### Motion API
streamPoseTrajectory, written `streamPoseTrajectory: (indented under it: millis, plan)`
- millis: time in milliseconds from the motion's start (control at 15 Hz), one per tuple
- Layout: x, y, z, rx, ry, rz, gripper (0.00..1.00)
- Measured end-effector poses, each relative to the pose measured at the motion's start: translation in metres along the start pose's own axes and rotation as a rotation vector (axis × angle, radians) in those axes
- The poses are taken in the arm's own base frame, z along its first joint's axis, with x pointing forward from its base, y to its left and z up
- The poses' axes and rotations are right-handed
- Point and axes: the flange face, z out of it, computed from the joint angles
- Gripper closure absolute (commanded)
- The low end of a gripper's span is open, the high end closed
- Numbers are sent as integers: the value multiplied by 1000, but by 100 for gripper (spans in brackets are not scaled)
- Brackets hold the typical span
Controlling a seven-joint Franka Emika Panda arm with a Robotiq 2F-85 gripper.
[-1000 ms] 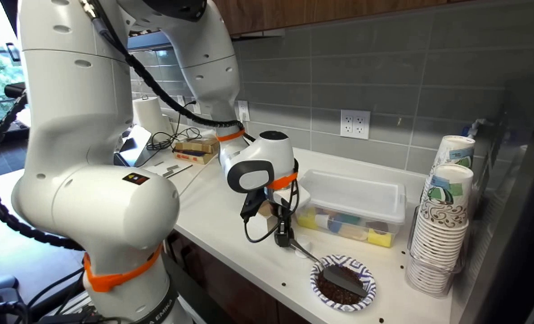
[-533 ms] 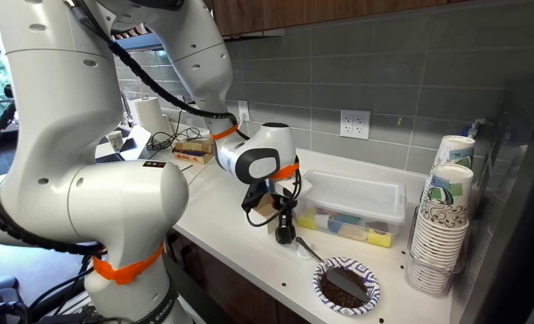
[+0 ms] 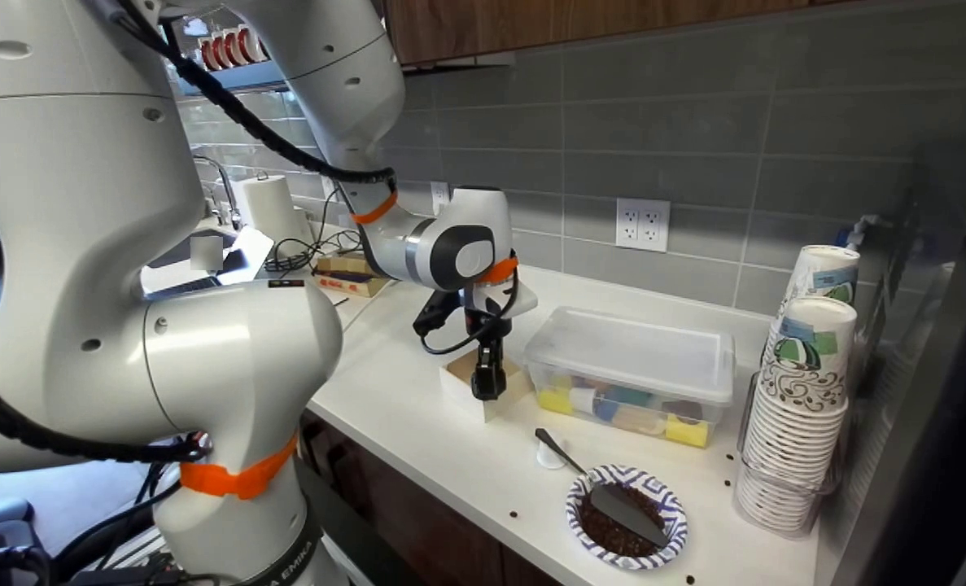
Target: Remove the coffee pod from the brown box, then put the black object in the brown box
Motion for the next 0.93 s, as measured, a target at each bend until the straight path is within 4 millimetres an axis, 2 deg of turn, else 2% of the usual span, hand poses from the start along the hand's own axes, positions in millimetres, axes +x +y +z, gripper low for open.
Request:
streamPoseTrajectory:
  millis: [400, 733, 933]
  plan:
    - [-22, -31, -35, 93, -15, 23, 86]
    - [-44, -49, -47, 160, -1, 47, 86]
    - [-46, -55, -50, 207, 32, 69, 86]
